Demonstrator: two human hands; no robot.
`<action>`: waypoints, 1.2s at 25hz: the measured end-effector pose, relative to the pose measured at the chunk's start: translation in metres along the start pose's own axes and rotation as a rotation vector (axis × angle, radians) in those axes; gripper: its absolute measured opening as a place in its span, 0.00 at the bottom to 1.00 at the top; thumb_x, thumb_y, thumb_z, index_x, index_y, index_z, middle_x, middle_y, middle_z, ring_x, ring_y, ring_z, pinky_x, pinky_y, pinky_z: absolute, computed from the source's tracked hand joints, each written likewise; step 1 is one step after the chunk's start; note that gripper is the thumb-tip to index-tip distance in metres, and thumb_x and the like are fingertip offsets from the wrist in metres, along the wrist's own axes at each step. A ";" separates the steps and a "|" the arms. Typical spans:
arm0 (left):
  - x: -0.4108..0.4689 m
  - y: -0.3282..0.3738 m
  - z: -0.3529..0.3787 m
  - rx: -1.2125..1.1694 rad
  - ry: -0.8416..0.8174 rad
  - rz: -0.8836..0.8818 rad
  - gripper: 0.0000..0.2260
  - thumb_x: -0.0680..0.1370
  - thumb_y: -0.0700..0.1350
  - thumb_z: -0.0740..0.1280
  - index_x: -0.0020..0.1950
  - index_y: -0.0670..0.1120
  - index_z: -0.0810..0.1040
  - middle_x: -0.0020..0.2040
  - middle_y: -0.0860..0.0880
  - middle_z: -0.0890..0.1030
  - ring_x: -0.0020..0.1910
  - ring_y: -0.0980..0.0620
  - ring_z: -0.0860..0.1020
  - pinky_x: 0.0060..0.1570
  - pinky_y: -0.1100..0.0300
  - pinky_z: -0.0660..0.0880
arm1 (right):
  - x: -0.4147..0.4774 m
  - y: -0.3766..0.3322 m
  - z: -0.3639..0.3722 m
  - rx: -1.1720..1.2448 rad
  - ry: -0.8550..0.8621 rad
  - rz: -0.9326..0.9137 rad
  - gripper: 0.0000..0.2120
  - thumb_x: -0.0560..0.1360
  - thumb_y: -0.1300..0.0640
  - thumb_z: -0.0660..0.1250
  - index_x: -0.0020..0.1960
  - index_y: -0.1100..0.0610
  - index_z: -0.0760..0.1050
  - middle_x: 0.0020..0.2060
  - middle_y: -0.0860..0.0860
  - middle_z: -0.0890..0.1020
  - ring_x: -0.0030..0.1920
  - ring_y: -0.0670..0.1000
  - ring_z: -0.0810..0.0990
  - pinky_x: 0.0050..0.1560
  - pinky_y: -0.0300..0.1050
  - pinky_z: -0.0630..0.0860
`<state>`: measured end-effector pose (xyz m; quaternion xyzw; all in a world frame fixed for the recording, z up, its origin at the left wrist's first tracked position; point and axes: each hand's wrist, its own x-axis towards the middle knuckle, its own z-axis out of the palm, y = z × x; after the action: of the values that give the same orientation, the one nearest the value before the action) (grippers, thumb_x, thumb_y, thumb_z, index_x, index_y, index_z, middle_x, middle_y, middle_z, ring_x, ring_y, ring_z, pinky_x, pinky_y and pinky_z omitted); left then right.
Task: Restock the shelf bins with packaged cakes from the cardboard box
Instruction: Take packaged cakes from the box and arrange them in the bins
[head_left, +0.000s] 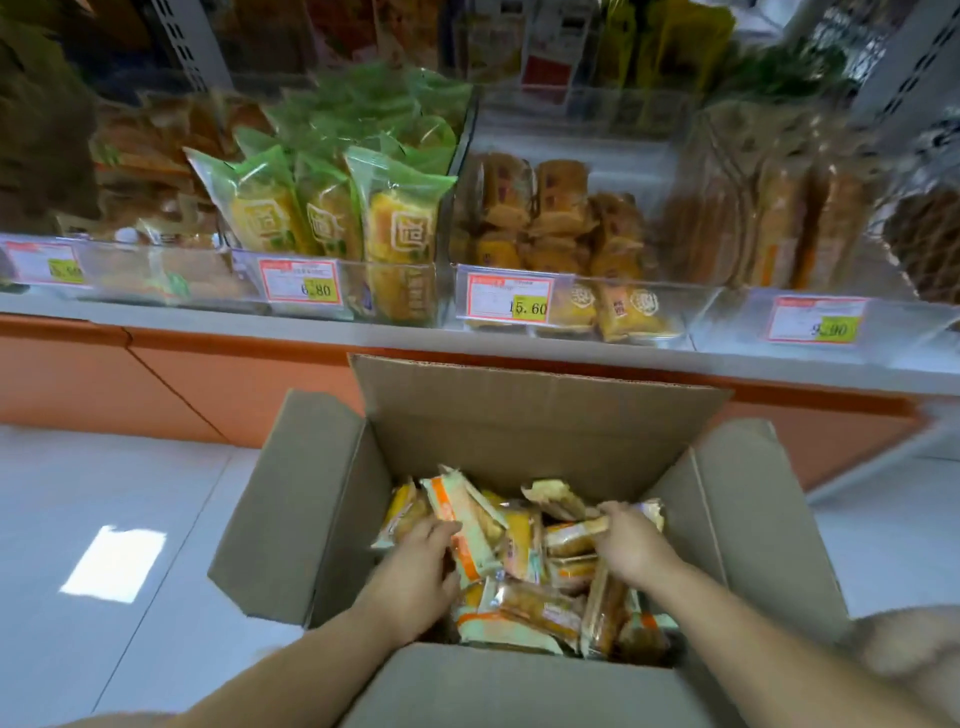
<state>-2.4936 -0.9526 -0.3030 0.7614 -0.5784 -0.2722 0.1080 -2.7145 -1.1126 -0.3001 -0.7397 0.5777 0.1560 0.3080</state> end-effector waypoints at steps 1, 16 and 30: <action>0.005 0.000 0.002 -0.065 0.054 -0.078 0.25 0.78 0.49 0.66 0.74 0.50 0.66 0.71 0.49 0.69 0.70 0.51 0.69 0.67 0.61 0.64 | 0.001 -0.001 0.007 -0.056 0.050 -0.050 0.21 0.77 0.59 0.59 0.69 0.56 0.68 0.64 0.58 0.75 0.63 0.56 0.73 0.60 0.44 0.71; 0.065 0.007 0.035 -0.598 -0.005 -0.703 0.35 0.71 0.56 0.75 0.70 0.47 0.62 0.65 0.45 0.62 0.55 0.50 0.70 0.57 0.61 0.68 | 0.030 -0.072 0.075 0.887 -0.345 0.042 0.20 0.74 0.58 0.71 0.64 0.54 0.72 0.51 0.48 0.82 0.47 0.44 0.81 0.41 0.34 0.76; 0.041 0.011 0.005 -1.661 -0.212 -0.614 0.19 0.75 0.56 0.68 0.46 0.40 0.82 0.37 0.41 0.80 0.34 0.46 0.80 0.40 0.52 0.79 | -0.004 -0.027 0.036 1.622 -0.807 -0.036 0.32 0.67 0.73 0.63 0.69 0.56 0.70 0.63 0.67 0.75 0.58 0.66 0.77 0.60 0.62 0.75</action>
<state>-2.4977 -0.9935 -0.3135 0.5297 0.0281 -0.6895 0.4932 -2.6852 -1.0826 -0.3180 -0.1936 0.3470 -0.0563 0.9159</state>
